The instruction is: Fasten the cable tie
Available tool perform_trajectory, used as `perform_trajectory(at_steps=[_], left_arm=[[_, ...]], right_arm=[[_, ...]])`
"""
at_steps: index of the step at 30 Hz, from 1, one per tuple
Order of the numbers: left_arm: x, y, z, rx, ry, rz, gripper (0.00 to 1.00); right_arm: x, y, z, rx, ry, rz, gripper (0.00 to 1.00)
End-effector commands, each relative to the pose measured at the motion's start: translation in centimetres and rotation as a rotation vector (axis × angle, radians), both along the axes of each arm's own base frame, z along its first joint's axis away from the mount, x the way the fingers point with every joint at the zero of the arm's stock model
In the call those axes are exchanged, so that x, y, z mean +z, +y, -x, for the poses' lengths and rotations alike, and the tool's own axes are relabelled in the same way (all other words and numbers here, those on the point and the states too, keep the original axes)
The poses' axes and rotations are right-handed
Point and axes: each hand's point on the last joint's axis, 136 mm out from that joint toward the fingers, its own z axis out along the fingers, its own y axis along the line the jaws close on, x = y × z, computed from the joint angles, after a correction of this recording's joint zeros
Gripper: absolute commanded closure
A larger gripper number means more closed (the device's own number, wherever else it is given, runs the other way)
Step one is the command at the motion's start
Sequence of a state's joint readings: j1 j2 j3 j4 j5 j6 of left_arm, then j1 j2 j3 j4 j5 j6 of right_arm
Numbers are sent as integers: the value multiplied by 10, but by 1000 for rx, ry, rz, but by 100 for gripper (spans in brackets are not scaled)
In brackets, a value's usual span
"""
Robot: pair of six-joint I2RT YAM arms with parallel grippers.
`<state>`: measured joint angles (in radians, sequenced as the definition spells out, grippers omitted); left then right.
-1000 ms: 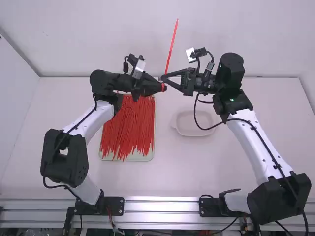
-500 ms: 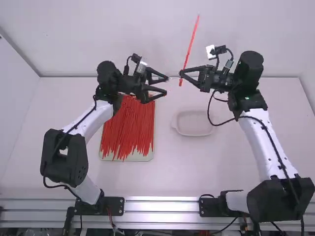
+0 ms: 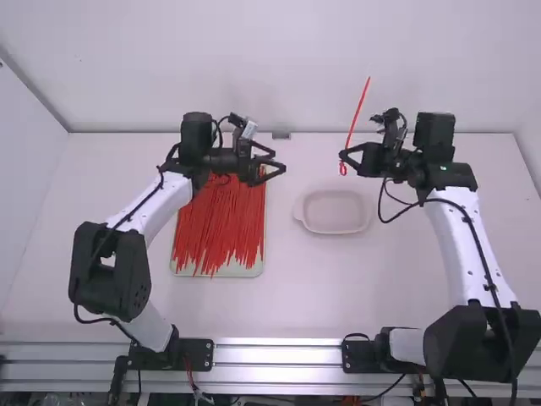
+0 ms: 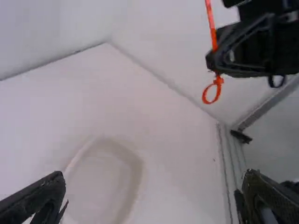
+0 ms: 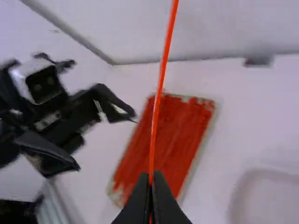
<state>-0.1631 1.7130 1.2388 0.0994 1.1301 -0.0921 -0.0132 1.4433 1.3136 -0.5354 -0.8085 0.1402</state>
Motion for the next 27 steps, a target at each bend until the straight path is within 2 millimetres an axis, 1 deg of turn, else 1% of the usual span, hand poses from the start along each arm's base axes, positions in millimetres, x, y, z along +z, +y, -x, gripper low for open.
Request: perform_trajectory(at_steps=[1, 2, 3, 5, 6, 9, 12, 14, 15, 17, 20, 25, 27], left_arm=[[-3, 10, -13, 53, -98, -75, 1], [-8, 12, -13, 57, -94, -91, 1], [-15, 20, -14, 72, -85, -120, 1], [-18, 25, -13, 76, -83, -132, 1], [-19, 33, -14, 93, -61, -136, 1], [-20, 45, -17, 118, -38, -133, 1], [-21, 57, -21, 144, -27, -132, 1], [-19, 59, -20, 139, -28, -123, 1], [-18, 58, -19, 130, -32, -115, 1], [-17, 54, -18, 121, -40, -114, 1], [-15, 54, -19, 121, -47, -112, 1], [-12, 54, -21, 133, -32, -97, 1], [-10, 54, -22, 134, -41, -92, 1]], right_arm=[[-17, -23, -11, -118, -33, 237, 100], [-25, -29, -11, -150, -11, 284, 100], [-36, -33, -10, -177, 11, 336, 100], [-43, -34, -10, -183, 18, 355, 100], [-54, -33, -9, -187, 25, 368, 100], [-72, -31, -8, -196, 48, 344, 100], [-100, -31, -5, -221, 83, 317, 100], [-113, -31, -3, -232, 95, 307, 100], [-124, -31, -1, -232, 96, 309, 100], [-137, -31, 1, -242, 96, 299, 100], [-150, -32, 2, -266, 93, 283, 100], [-157, -32, -1, -294, 72, 255, 100], [-162, -32, -5, -294, 67, 254, 100]])
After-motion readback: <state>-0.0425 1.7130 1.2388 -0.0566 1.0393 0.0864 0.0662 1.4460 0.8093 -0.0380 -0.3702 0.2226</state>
